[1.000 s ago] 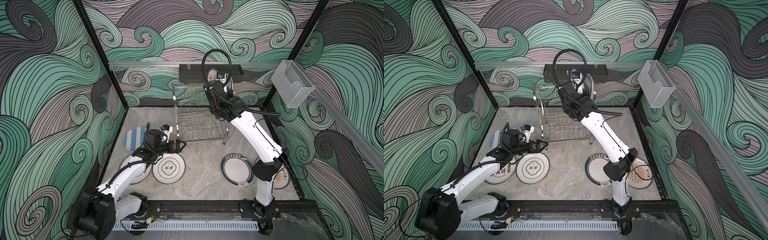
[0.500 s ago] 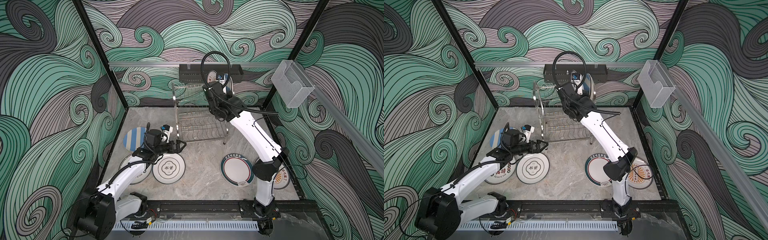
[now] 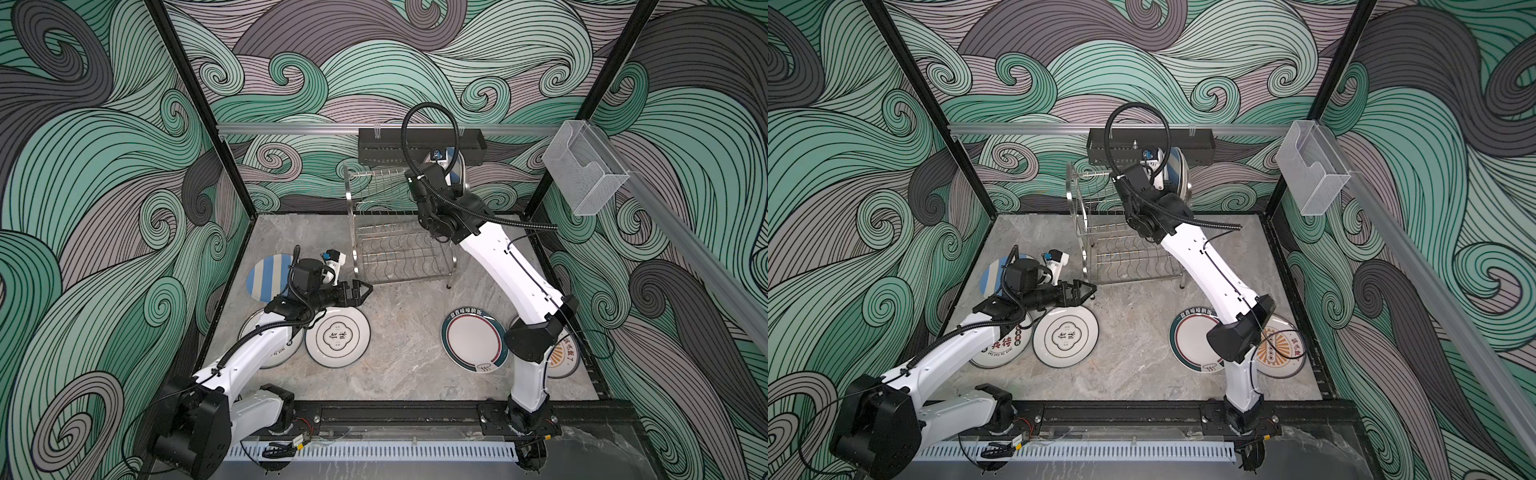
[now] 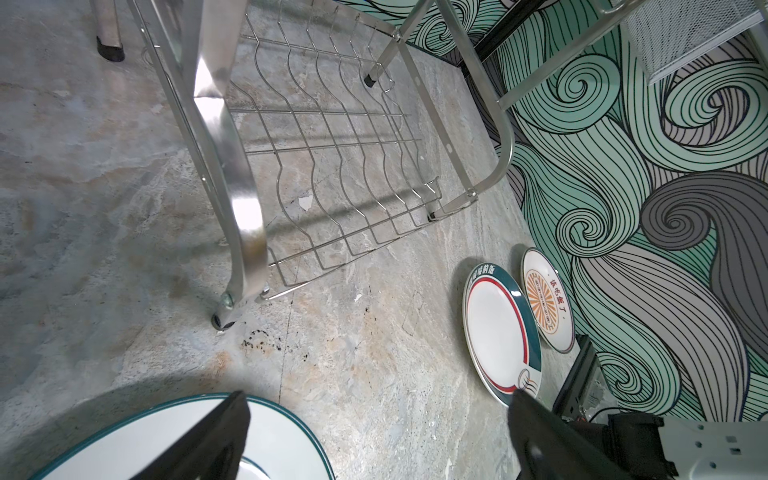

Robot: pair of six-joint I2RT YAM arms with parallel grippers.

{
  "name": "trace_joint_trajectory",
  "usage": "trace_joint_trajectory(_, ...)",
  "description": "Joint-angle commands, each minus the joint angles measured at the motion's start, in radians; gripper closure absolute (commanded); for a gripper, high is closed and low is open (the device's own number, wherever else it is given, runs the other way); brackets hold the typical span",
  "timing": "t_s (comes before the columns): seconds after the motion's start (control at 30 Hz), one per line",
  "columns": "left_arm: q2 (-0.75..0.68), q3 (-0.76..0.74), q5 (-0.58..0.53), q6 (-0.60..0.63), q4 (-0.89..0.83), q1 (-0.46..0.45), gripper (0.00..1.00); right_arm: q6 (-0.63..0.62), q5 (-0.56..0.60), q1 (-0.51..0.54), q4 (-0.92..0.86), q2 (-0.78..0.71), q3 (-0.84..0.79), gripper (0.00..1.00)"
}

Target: Load the plates into the dish rack

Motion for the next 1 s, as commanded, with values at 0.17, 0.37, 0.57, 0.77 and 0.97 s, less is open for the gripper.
trace_joint_trajectory(0.17, -0.010, 0.019, -0.012, 0.019, -0.018, -0.007, 0.01, -0.015, -0.081, 0.006, -0.023, 0.005, 0.036, 0.73)
trace_joint_trajectory(0.37, -0.018, 0.029, -0.036, 0.024, -0.039, -0.005, 0.01, -0.057, -0.083, 0.008, -0.095, -0.008, 0.100, 0.50)
trace_joint_trajectory(0.57, -0.049, 0.040, -0.106, 0.028, -0.085, -0.004, 0.01, -0.149, -0.168, 0.008, -0.096, -0.095, 0.094, 0.31)
trace_joint_trajectory(0.77, -0.081, 0.070, -0.144, 0.044, -0.140, -0.002, 0.02, -0.176, -0.412, 0.006, -0.096, -0.315, -0.081, 0.25)
trace_joint_trajectory(0.97, -0.101, 0.096, -0.104, 0.064, -0.149, -0.002, 0.01, -0.157, -0.615, -0.011, -0.096, -0.614, -0.513, 0.16)
